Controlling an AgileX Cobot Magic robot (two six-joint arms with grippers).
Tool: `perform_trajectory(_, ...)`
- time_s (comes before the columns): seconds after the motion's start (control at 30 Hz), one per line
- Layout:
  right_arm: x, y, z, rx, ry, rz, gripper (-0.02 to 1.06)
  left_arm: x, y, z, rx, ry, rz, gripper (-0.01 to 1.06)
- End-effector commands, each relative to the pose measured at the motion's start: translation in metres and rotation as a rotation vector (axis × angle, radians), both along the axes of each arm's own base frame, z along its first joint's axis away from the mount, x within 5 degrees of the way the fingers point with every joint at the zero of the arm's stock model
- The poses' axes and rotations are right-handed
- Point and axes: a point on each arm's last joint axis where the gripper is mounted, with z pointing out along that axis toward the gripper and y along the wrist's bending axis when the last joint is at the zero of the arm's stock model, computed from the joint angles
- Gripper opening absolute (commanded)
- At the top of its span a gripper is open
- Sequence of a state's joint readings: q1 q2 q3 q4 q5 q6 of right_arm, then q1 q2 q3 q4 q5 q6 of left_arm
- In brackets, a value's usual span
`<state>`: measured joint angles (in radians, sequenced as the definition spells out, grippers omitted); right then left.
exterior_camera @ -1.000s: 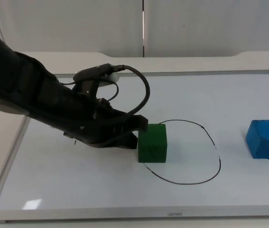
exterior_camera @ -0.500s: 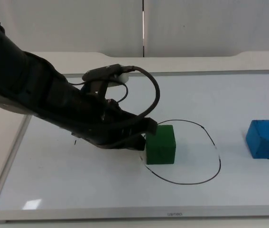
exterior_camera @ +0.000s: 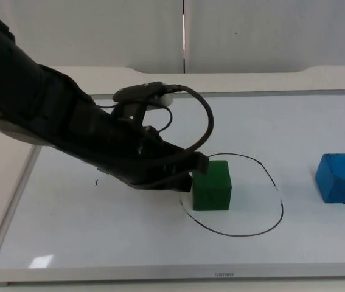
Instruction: Push the two cubes into the marked area.
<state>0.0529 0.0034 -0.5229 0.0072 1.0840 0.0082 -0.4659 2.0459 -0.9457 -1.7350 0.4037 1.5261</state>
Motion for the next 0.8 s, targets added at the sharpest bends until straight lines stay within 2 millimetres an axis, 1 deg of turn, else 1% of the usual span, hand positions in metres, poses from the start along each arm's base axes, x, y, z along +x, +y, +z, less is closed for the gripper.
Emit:
perform_trajectory(0.0,0.001,0.0,-0.001,-0.002,-0.003,0.001,1.05,0.002,-0.006,0.004,-0.015,-0.019,-0.013,0.0)
perform_trajectory(0.3,0.001,0.0,-0.001,-0.002,-0.003,0.001,1.05,0.004,-0.002,0.003,0.019,-0.028,0.011,0.0)
perform_trajectory(0.4,0.001,0.0,-0.001,-0.002,-0.003,0.001,1.05,0.007,0.001,0.009,0.025,-0.047,0.028,0.0)
perform_trajectory(0.43,0.001,0.0,-0.001,-0.002,-0.003,0.001,1.05,0.007,0.002,0.014,0.037,-0.072,0.001,0.0)
perform_trajectory(0.5,0.001,0.0,-0.001,-0.002,-0.003,0.001,1.05,0.009,0.009,0.03,0.039,-0.104,0.0,0.0)
perform_trajectory(0.53,0.001,0.0,-0.001,-0.002,-0.003,0.001,1.05,0.011,0.013,0.043,0.029,-0.13,0.01,0.0)
perform_trajectory(0.57,0.001,0.0,-0.001,-0.002,-0.003,0.001,1.05,0.011,0.013,0.043,0.029,-0.13,0.01,0.0)
perform_trajectory(0.63,0.001,0.0,-0.001,-0.002,-0.003,0.001,1.05,0.012,0.02,0.075,0.018,-0.218,0.024,0.0)
perform_trajectory(0.67,0.001,0.0,-0.001,-0.002,-0.003,0.001,1.05,0.009,0.024,0.1,0.02,-0.292,0.024,0.0)
perform_trajectory(0.73,0.001,0.0,-0.001,-0.002,-0.003,0.001,1.05,0.001,0.031,0.14,0.013,-0.401,0.043,0.0)
perform_trajectory(0.77,0.001,0.0,-0.001,-0.002,-0.003,0.001,1.05,0.001,0.031,0.14,0.013,-0.401,0.043,0.0)
